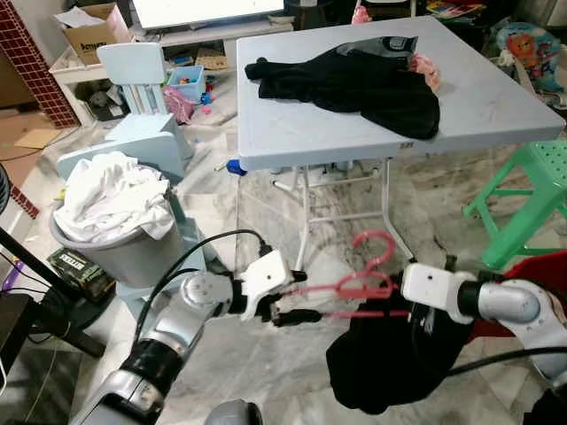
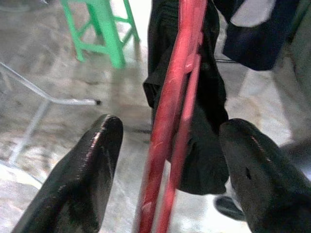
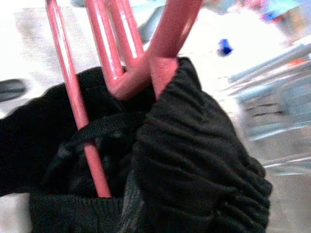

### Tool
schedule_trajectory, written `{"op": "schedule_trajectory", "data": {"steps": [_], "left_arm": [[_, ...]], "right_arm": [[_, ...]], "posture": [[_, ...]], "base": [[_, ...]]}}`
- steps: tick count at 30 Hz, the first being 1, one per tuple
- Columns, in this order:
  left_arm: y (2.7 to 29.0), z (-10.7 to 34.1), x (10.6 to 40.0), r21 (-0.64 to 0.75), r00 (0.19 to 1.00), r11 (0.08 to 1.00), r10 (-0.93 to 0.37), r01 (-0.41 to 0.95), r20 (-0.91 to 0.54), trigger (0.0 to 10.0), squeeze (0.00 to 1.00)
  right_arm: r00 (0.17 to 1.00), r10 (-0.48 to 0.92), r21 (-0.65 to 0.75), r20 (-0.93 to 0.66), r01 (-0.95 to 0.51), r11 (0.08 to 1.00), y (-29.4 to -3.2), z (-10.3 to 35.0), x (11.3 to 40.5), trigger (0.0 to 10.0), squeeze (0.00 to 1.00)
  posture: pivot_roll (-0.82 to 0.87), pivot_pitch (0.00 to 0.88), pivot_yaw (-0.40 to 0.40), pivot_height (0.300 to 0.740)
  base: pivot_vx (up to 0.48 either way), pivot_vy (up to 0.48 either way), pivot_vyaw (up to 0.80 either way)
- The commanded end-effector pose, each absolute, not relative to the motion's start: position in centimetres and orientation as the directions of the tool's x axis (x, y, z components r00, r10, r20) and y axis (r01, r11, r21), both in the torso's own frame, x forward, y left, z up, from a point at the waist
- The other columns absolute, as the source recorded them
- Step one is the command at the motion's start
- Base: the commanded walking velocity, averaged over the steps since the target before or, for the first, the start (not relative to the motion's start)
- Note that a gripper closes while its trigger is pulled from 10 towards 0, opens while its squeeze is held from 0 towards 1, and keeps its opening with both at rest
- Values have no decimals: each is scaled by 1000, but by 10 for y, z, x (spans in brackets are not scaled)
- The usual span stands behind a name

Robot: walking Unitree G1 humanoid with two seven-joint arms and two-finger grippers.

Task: Hang hanger

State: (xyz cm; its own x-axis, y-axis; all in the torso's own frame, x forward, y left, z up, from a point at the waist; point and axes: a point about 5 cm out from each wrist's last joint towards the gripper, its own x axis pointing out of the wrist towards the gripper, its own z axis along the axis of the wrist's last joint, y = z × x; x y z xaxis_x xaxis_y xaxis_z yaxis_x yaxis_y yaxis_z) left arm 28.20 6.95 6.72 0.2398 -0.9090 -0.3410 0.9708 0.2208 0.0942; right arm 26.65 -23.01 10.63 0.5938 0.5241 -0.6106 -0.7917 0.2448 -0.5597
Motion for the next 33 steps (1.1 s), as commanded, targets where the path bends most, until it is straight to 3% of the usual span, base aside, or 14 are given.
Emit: {"op": "schedule_trajectory", "data": {"steps": [1,10,18,33], "left_arm": [[76,72,295,142,309,277,-893,950,-328,0,0],[84,78,314,272,417,336,-845,902,-336,0,0],[90,85,325,336,506,412,-818,847,-274,0,0],[71,81,321,344,469,374,-846,861,-255,157,0]], "right_arm": [[640,551,-623,-536,-740,254,-225,122,276,10000,0],[706,551,-760,-445,-624,185,-222,147,288,10000,0],[724,545,-797,-424,-584,156,-224,150,290,10000,0],[695,586,-794,-417,-592,137,-212,143,288,10000,0]], "posture": [[-96,0,91,740],[-102,0,97,740],[-103,0,98,740],[-105,0,95,740]], "base": [[0,0,0],[0,0,0],[0,0,0],[0,0,0]]}}
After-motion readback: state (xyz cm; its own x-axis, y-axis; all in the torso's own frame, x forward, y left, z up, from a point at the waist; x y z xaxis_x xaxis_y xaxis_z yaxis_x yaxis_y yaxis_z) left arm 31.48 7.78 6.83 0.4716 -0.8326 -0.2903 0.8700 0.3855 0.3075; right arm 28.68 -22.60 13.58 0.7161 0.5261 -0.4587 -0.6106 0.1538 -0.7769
